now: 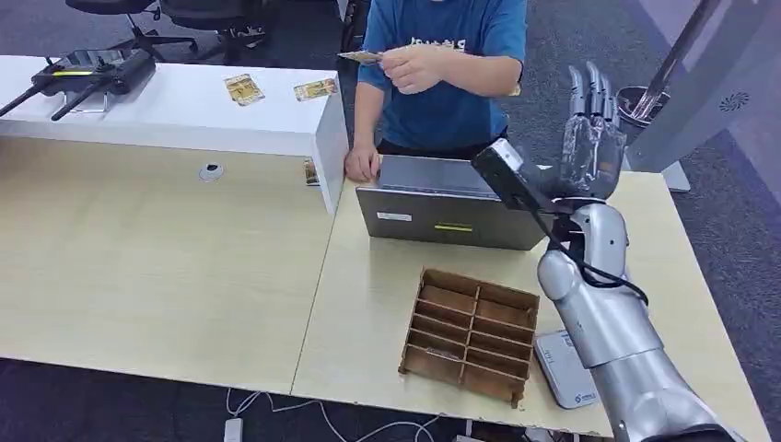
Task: Pass the card to the sensor for recognition and then transmit it.
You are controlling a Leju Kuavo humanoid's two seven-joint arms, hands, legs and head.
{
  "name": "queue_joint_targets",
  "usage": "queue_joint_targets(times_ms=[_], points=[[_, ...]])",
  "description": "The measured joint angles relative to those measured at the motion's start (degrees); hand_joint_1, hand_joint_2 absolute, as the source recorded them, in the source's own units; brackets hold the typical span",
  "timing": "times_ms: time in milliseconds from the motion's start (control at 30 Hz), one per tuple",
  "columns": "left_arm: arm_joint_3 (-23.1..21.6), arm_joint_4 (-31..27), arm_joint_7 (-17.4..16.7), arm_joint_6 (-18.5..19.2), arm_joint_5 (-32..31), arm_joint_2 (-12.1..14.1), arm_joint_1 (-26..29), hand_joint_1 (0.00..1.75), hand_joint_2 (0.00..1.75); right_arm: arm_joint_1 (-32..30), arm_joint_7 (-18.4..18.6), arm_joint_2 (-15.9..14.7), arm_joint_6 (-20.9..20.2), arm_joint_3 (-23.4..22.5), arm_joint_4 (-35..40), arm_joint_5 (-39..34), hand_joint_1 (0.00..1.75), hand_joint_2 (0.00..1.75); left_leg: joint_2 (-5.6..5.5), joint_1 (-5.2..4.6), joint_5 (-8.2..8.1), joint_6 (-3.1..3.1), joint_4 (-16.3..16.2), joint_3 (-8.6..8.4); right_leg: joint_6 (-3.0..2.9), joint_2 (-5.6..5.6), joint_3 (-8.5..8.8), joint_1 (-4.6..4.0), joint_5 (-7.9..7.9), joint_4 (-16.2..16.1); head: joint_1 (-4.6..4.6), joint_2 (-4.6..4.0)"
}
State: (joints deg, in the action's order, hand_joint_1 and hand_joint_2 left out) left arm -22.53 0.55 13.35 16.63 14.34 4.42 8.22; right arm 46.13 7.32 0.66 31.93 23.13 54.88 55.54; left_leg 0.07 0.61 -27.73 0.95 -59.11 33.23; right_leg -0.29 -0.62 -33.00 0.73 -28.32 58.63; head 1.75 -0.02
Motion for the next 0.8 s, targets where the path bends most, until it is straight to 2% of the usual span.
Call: queue_joint_targets(times_ms=[267, 467, 633, 800], points=[[0.9, 0.0, 0.2, -0.5, -0.1, -0.3, 0.1, 0.00, 0.00, -3.4, -4.6, 0.0, 4.3, -1.6, 4.2, -4.4, 0.00, 1.75, -0.01, 0.00, 0.00, 0.00, 0.0, 0.00, 0.00, -0.01, 0.00, 0.00, 0.00, 0.0, 0.00, 0.00], [1.8, 0.0, 0.4, -1.4, 0.9, -1.4, 0.7, 0.00, 0.00, -11.3, -10.3, -0.1, 7.0, -3.6, 13.9, -10.8, 0.00, 1.75, -0.01, 0.00, -0.04, -0.01, 0.0, 0.02, 0.01, 0.00, -0.01, 0.00, -0.01, 0.0, 0.00, 0.00], [2.6, 0.0, 0.4, -1.7, 1.7, -2.2, 0.8, 0.00, 0.00, -16.7, -12.6, -0.2, 7.5, -4.7, 20.0, -13.3, 0.00, 1.75, 0.00, 0.00, -0.04, -0.01, 0.0, 0.01, 0.01, -0.01, -0.01, 0.00, -0.01, -0.1, 0.00, 0.00], [3.3, 0.0, 0.4, -2.9, 2.9, -3.5, 1.1, 0.00, 0.00, -24.9, -18.0, -0.2, 7.8, -6.0, 26.6, -16.8, 0.00, 1.75, -0.02, 0.00, -0.04, -0.01, 0.0, 0.02, 0.02, -0.03, -0.01, 0.00, -0.02, -0.1, 0.00, 0.00]])
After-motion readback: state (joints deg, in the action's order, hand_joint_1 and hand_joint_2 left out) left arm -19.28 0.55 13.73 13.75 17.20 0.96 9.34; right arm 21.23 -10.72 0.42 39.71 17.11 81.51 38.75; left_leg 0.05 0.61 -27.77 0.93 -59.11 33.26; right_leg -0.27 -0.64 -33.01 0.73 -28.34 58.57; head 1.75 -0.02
